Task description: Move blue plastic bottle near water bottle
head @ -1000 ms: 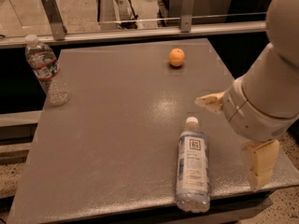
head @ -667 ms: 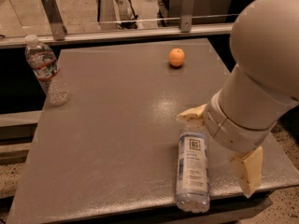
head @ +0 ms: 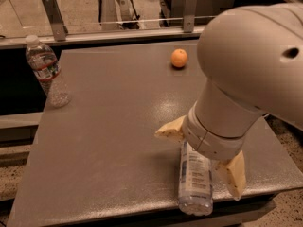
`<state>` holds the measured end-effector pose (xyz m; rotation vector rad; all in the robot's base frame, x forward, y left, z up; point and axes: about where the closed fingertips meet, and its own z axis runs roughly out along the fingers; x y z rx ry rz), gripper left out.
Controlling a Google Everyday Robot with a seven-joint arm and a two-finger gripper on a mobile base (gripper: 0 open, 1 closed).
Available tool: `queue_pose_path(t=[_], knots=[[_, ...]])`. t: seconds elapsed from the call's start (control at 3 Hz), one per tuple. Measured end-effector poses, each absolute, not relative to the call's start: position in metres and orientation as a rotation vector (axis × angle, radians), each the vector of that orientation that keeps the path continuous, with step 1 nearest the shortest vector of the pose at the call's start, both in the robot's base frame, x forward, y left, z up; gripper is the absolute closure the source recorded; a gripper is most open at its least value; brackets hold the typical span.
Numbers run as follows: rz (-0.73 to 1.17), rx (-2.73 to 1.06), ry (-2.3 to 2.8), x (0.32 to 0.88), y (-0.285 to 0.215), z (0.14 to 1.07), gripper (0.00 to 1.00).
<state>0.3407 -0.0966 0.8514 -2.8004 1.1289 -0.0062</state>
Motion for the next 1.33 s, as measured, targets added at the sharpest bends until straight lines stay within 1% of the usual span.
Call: queue_pose_path(t=[0.33, 1.0, 1.33], knots=[[0.019, -2.844, 1.071, 0.339, -0.097, 0.837, 0.18], [-0.02, -2.846, 1.065, 0.35, -0.091, 0.838, 0.64], [-0.112, -2.8, 1.113, 0.37, -0.083, 0.862, 0.96]])
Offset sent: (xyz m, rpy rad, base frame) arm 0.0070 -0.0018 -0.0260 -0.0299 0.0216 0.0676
